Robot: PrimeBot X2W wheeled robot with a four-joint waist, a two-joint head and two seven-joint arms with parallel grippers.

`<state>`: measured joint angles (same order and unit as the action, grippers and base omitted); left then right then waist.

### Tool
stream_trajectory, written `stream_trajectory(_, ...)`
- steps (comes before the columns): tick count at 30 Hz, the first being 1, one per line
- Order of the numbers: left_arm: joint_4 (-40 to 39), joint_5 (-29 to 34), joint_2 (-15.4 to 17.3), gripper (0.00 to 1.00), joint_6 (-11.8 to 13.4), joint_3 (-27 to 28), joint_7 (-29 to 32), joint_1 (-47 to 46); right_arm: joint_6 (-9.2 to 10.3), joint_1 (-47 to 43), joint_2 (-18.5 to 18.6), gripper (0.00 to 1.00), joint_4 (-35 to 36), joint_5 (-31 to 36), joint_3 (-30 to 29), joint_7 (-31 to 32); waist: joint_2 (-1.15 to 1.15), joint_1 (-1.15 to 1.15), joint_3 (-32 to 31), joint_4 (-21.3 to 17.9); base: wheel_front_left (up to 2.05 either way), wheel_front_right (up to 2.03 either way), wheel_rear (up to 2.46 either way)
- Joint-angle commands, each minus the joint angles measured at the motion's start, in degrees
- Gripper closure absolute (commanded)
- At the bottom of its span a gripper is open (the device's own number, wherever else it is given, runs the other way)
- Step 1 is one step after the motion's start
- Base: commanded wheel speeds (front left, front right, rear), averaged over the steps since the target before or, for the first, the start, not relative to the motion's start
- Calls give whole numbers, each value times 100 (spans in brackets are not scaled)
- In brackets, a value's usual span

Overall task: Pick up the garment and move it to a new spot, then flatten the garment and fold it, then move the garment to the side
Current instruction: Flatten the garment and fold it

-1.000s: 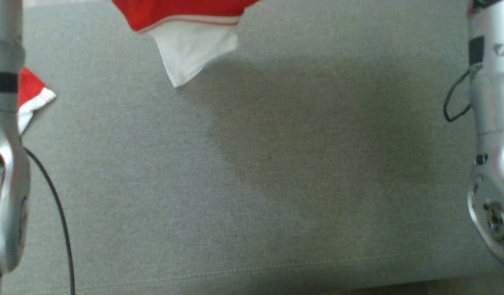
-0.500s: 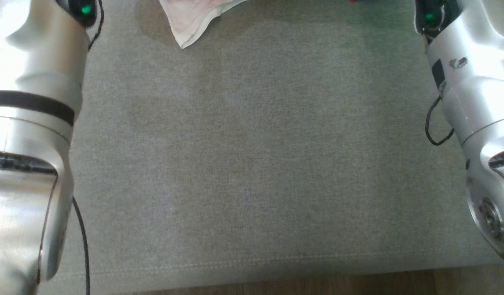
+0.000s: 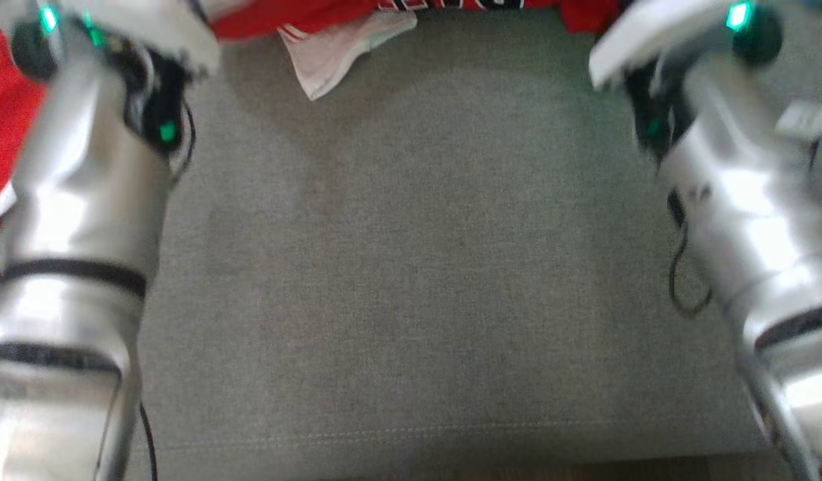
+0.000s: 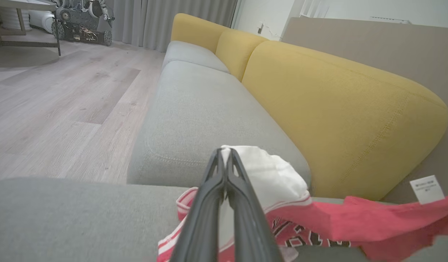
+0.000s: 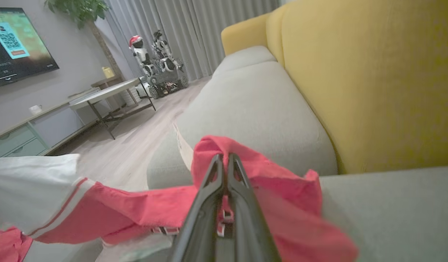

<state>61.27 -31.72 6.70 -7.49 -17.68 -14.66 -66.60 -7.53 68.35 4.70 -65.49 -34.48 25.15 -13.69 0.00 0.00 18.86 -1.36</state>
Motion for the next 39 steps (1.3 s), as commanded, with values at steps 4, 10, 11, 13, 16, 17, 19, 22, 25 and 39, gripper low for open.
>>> stream_trajectory(4,-1092,41,430,100,17,343,-33,1100,4,-1030,103,100,507,-378,201,-100,0,0,-575,88,0,0,0)
stream_trajectory(10,-2735,273,531,100,352,485,-33,3079,4,-2508,363,100,949,-766,214,-113,0,0,-1188,170,0,0,0)
stream_trajectory(11,-3024,283,581,100,413,492,-32,3411,4,-2727,397,100,1015,-771,214,-113,0,0,-1259,154,0,0,0)
stream_trajectory(13,-3701,279,740,100,597,562,30,4090,4,-3160,417,100,1211,-815,198,-95,0,0,-1370,116,0,0,0)
stream_trajectory(16,-4869,342,1015,100,913,619,325,5046,4,-3754,558,100,1536,-813,24,-94,0,0,-1527,115,0,0,0)
stream_trajectory(17,-5270,360,1084,100,1024,624,460,5353,4,-3950,607,100,1651,-772,-31,-67,0,0,-1575,110,0,0,0)
stream_trajectory(19,-5664,386,1141,100,1148,624,604,5651,4,-4155,638,100,1783,-746,-95,-11,0,0,-1620,114,0,0,0)
stream_trajectory(22,-6708,436,1253,100,1521,632,1026,6458,4,-4770,735,100,2253,-610,-412,164,0,0,-1725,113,0,0,0)
stream_trajectory(25,-7481,445,1286,100,1834,623,1365,7136,4,-5416,787,100,2868,-327,-851,444,0,0,-1849,83,0,0,0)
stream_trajectory(39,-8832,372,1308,100,2431,554,2041,8475,4,-8534,-172,100,7563,1340,-3121,3075,0,0,-2051,78,0,0,0)
